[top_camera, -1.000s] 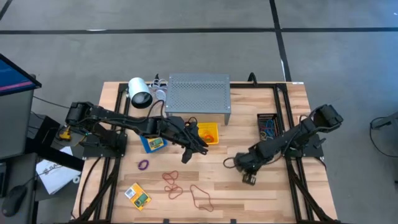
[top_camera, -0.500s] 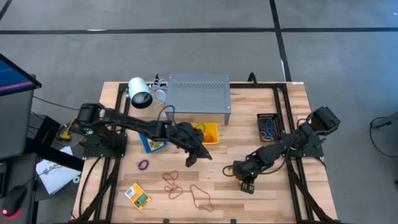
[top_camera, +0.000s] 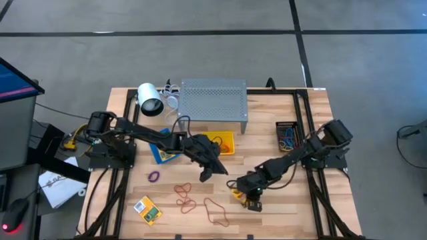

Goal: Pick & Place Office Desk Supplies
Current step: Put the crayon box into the blue bin

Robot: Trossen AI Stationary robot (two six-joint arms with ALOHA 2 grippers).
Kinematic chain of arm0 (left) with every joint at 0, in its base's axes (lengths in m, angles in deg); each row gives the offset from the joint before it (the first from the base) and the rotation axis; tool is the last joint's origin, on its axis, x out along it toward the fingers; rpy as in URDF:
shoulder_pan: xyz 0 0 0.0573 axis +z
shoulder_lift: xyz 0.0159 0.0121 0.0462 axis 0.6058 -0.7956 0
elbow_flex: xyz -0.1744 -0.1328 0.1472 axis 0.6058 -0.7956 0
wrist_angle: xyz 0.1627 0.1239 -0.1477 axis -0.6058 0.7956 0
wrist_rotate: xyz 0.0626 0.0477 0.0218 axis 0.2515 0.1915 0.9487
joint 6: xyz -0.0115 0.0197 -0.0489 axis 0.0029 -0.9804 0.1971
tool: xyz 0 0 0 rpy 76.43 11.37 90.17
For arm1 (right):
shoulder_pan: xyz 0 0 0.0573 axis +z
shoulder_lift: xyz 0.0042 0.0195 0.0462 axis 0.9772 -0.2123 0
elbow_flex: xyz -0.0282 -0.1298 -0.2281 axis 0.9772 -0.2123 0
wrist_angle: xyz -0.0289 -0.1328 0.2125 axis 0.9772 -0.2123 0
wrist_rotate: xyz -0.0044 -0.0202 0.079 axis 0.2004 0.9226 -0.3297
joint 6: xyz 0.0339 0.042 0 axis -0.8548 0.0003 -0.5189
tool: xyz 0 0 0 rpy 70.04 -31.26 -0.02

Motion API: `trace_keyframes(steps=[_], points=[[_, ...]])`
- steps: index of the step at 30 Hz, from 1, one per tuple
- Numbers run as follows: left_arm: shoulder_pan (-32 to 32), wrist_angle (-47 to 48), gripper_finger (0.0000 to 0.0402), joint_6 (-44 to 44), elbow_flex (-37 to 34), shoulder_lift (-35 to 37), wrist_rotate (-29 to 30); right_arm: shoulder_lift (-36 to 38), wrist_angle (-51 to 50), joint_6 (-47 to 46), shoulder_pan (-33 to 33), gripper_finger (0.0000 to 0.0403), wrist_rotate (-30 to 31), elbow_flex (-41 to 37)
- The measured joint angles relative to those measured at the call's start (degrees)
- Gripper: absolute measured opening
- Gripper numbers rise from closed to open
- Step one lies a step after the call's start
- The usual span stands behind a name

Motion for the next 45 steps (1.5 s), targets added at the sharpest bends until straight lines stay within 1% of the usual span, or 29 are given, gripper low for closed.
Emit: trace_keyframes(steps=[2,8,10,16,20,22,30,35,37,39,41,45], points=[[-0.49,1.62,0.0102,0.54,-0.04,-0.85,0.04,-0.71,-0.14,1.68,-0.77,0.0000,-0.02,1.23],[-2.02,1.63,0.0102,2.40,-0.04,-6.22,-0.04,-1.37,-0.47,6.46,-3.85,0.0000,0.94,3.23],[-2.03,0.93,0.0102,2.99,-0.04,-7.37,-1.15,-1.35,-0.45,7.19,-4.67,0.0000,0.92,3.48],[-1.99,-0.91,0.0102,4.05,-0.03,-8.66,-2.05,-1.44,0.74,10.10,-5.50,0.0000,1.09,4.42],[-1.99,-0.82,0.0102,4.28,-0.02,-8.65,-2.82,-1.56,-0.67,10.53,-5.50,0.0002,1.47,6.10],[-2.03,-0.77,0.0102,5.16,-0.02,-8.65,-3.68,-1.11,-2.27,10.55,-5.50,0.0004,1.60,6.79],[-2.10,-0.22,0.0102,5.94,-0.02,-8.74,-4.04,3.72,-7.55,10.60,-5.09,0.0006,3.92,9.96],[-2.64,-0.99,0.0102,6.82,0.05,-9.73,-4.09,6.86,-10.60,11.17,-4.15,0.0006,4.67,10.16],[-2.64,-1.07,0.0102,6.83,0.00,-10.53,-4.94,7.69,-12.46,11.12,-3.34,0.0007,5.39,10.16],[-2.65,-2.82,0.0102,5.02,0.00,-11.77,-5.42,8.14,-15.10,10.83,-2.33,0.0010,6.22,10.18],[-3.20,-4.21,0.0102,-0.41,0.00,-13.43,-5.36,8.29,-16.72,9.72,-1.52,0.0015,6.62,10.18],[-4.00,-5.54,0.0102,-9.77,-0.01,-15.68,-1.82,8.16,-19.82,7.87,-0.09,0.0027,7.15,10.20]])
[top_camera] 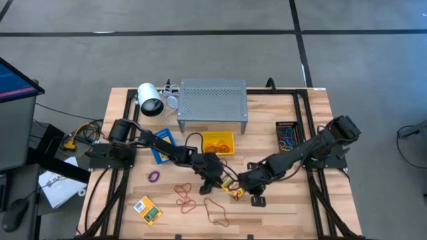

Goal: Pick & Place Office Desk Supplies
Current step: Put the crayon box into the blue bin

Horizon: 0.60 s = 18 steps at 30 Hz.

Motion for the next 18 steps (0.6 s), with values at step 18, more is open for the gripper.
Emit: trace_keyframes(steps=[18], points=[[1.26,3.36,0.0102,-17.89,-0.04,-0.42,5.14,-3.10,7.36,-1.28,3.25,0.0081,5.15,-6.19]])
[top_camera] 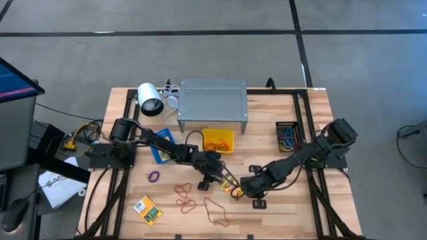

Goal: Pick & Place Office Desk Supplies
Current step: Put the crayon box into the blue bin

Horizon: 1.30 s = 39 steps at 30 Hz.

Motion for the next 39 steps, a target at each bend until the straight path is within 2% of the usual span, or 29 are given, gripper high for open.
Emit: trace_keyframes(steps=[11,28,39], points=[[-0.78,-0.69,0.0102,-2.22,0.01,0.00,-0.19,-4.93,-0.07,1.78,0.38,0.0112,2.28,0.55],[-1.57,-0.63,0.0102,-2.85,0.02,-0.26,-0.40,-5.61,10.16,4.96,-1.27,0.0114,6.00,0.53],[-1.68,0.15,0.0102,-2.83,0.00,-0.26,-1.48,-5.62,12.02,5.05,-1.44,0.0114,8.75,0.49]])
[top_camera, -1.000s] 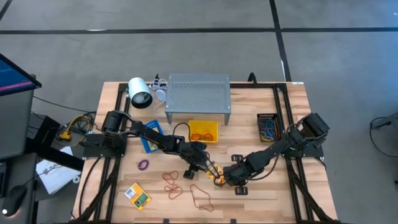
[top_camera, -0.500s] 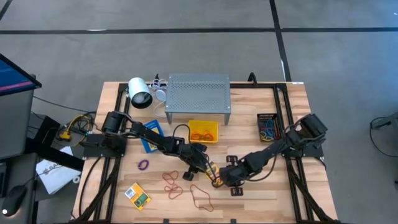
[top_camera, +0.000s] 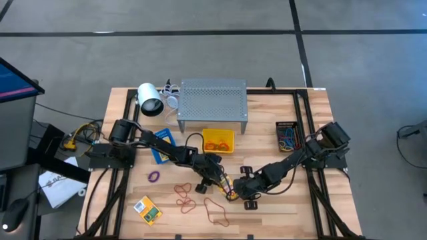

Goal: Pick & Place Office Desk Supplies
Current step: Put the crayon box into the blue bin

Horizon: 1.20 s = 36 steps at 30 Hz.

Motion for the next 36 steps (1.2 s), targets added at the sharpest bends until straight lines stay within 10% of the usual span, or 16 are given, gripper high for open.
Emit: trace_keyframes(steps=[18,26,36], points=[[0.02,0.45,0.0101,1.88,0.00,0.02,-1.96,0.22,4.22,3.87,-0.34,0.0109,4.70,0.00],[-0.13,-0.01,0.0070,2.78,0.00,0.04,-4.13,0.22,4.91,6.80,-0.03,0.0013,7.33,0.00],[-0.13,-0.98,0.0038,4.78,0.02,0.02,-4.86,0.25,5.59,6.34,0.17,0.0001,7.30,0.13]])
